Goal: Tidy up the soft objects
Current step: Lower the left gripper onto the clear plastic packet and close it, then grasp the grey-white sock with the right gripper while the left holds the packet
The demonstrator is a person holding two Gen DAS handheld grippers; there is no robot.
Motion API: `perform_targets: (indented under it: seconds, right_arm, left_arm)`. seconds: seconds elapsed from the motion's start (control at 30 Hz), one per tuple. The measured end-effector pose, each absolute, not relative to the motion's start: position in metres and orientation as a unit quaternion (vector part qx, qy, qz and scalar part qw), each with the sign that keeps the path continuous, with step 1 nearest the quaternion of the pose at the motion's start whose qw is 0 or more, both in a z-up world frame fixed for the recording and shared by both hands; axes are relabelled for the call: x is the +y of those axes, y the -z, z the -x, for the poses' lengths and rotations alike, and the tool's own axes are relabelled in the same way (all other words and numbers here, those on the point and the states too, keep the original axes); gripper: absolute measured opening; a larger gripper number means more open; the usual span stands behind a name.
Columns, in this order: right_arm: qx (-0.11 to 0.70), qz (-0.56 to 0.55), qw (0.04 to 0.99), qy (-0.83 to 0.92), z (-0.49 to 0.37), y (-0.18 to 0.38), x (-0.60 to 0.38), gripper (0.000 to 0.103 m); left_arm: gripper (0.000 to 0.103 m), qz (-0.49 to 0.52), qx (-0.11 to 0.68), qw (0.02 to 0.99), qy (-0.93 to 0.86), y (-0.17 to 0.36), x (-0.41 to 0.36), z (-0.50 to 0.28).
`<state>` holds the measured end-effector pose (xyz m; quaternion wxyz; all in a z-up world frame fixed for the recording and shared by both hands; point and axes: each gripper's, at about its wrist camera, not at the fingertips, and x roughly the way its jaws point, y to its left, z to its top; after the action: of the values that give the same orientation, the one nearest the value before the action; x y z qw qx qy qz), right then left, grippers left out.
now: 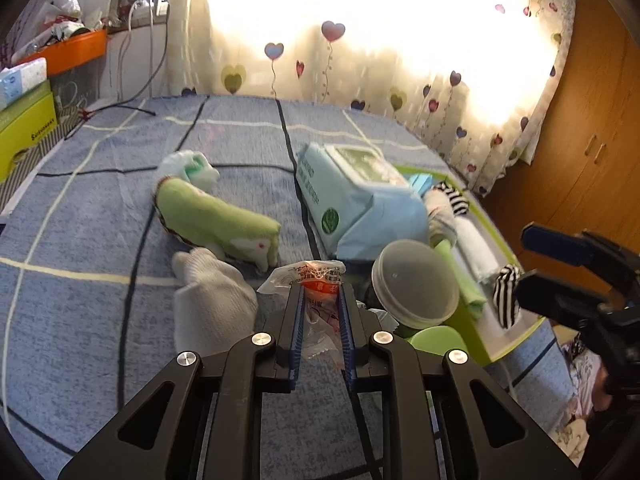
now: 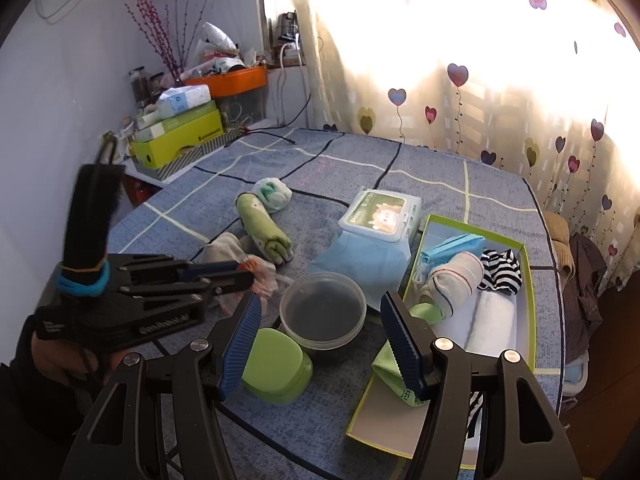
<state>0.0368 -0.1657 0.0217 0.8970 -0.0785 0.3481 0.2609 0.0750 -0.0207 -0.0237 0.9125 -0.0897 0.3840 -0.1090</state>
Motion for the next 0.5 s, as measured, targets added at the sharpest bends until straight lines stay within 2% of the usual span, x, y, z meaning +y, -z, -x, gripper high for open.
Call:
perform_targets:
  seconds: [0.5]
  right_arm:
    - [0.367, 0.097, 0.874, -0.304, -0.048, -0.014, -0.1, 0.062]
  left_arm:
    - [0.017, 0.136, 0.332, 0.933, 0.017, 0.001, 0.058, -0.047]
